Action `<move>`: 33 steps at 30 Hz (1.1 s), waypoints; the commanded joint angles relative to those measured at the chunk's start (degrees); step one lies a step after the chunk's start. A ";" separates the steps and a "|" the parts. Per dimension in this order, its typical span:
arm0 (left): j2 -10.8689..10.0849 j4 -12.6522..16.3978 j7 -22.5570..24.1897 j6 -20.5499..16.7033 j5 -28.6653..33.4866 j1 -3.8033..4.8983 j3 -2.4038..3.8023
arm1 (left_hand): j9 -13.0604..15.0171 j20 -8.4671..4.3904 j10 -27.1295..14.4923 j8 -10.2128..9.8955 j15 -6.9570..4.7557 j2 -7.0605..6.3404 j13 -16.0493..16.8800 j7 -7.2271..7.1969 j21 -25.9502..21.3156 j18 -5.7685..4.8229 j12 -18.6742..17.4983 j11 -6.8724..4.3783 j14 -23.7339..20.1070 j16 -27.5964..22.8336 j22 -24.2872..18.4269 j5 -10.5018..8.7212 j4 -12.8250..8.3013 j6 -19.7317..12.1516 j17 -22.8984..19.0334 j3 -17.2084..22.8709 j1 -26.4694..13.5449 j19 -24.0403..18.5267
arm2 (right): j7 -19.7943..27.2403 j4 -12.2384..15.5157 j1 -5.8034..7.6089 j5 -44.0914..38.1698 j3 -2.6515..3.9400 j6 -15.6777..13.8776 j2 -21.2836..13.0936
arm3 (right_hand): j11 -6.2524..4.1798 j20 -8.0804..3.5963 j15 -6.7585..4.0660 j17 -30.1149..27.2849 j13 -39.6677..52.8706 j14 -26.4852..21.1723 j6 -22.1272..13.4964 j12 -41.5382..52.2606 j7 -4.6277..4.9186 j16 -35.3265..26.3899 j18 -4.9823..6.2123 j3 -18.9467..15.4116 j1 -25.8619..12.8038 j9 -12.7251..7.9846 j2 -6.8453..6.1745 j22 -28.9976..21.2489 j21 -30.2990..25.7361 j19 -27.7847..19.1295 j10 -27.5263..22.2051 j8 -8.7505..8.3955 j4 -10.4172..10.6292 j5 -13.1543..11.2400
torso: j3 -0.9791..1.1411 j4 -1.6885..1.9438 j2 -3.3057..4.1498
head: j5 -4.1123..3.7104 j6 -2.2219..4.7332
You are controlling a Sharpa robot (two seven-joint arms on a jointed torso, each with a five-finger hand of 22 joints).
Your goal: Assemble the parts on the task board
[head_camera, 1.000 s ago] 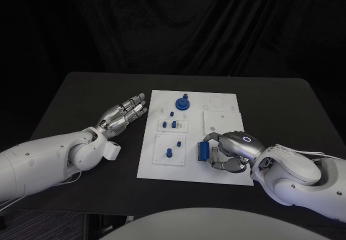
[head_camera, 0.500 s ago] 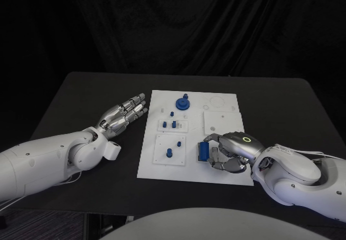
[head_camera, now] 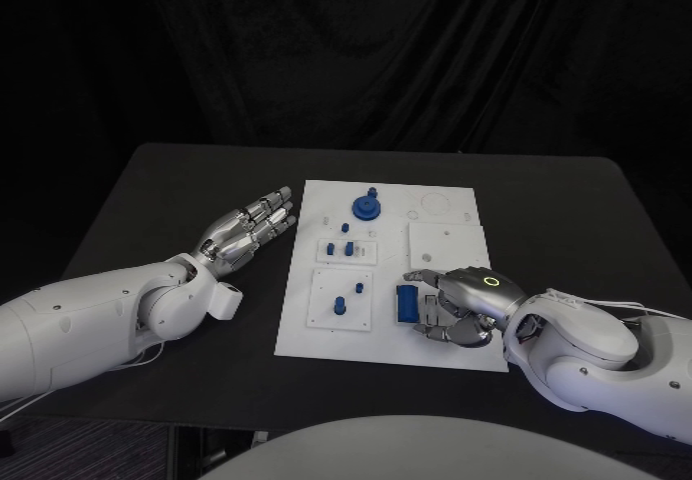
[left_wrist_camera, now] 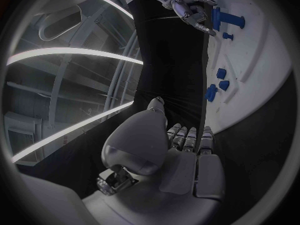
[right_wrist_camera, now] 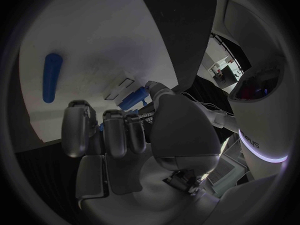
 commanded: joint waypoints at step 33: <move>0.40 -0.03 0.82 0.13 -0.04 -0.11 0.05 | 0.04 0.34 0.09 0.07 0.40 0.23 0.06 0.55 0.13 1.24 -0.21 0.48 -0.03 -0.21 0.00 0.24 0.10 0.22 -0.06 0.04 -0.18 -0.15 | -0.13 2.55 5.93 6.74 0.04 -5.59 -3.99 | 0.07 -0.13 -0.01 7.15 15.09 4.50 15.77 0.16 0.30 2.00 -0.92 -1.91 0.42 3.88 3.64 12.73 6.04 3.84 6.02 14.03 -1.39 -0.44 | -0.01 0.02 -0.09 | -0.32 0.00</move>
